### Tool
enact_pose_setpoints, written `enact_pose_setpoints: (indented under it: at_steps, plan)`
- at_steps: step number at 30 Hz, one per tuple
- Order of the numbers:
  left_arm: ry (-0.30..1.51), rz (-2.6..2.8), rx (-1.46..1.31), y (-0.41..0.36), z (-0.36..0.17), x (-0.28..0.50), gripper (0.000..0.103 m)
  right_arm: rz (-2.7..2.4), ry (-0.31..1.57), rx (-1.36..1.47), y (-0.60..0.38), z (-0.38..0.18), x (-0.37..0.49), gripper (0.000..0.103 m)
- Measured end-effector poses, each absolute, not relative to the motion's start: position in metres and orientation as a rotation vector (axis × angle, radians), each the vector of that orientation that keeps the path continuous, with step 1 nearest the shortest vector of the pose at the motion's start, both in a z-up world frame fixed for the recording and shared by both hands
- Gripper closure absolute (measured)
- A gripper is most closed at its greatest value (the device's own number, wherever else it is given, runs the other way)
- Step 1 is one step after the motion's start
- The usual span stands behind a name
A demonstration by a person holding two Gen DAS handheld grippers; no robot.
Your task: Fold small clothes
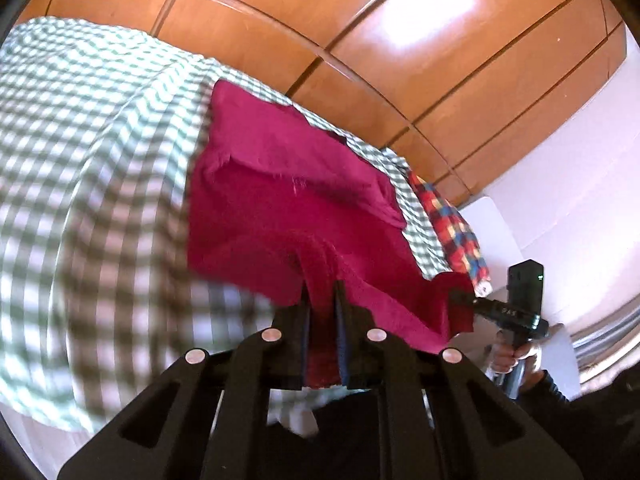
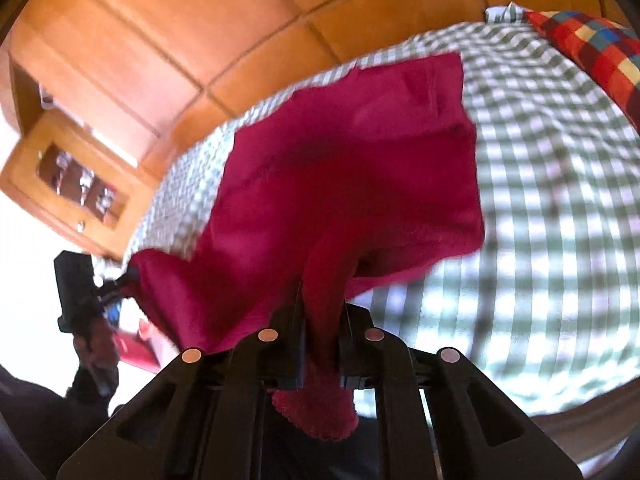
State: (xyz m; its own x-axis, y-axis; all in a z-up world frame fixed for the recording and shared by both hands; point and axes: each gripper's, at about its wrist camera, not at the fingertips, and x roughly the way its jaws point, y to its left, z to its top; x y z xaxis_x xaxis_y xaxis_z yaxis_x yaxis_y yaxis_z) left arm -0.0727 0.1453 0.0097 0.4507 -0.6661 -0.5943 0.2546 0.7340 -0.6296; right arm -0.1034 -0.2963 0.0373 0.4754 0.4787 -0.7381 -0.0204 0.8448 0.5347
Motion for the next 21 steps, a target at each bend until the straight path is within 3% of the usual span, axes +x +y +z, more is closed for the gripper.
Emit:
enact_pose_setpoints:
  at_steps: [8, 10, 11, 12, 13, 14, 21]
  plan:
    - [0.949, -0.509, -0.608, 0.134, 0.0, 0.019, 0.093, 0.215, 1.016, 0.6, -0.327, 0.019, -0.034, 0.093]
    - [0.93, -0.485, -0.606, 0.129, 0.003, 0.039, 0.087, 0.215, 1.003, 0.629, -0.332, 0.02, -0.018, 0.092]
    - [0.925, -0.476, -0.619, 0.13, 0.004, 0.05, 0.079, 0.215, 0.996, 0.648, -0.334, 0.022, -0.011, 0.083]
    - [0.923, -0.45, -0.645, 0.135, 0.004, 0.058, 0.055, 0.212, 0.994, 0.681, -0.336, 0.021, -0.002, 0.073]
    - [0.913, -0.42, -0.675, 0.139, 0.005, 0.065, 0.033, 0.21, 0.992, 0.717, -0.336, 0.018, 0.004, 0.043]
    - [0.888, -0.385, -0.71, 0.145, 0.006, 0.068, 0.03, 0.203, 0.968, 0.753, -0.341, 0.019, 0.006, 0.026]
    - [0.866, -0.331, -0.666, 0.17, 0.001, 0.062, 0.028, 0.132, 0.888, 0.766, -0.373, 0.036, -0.021, 0.02]
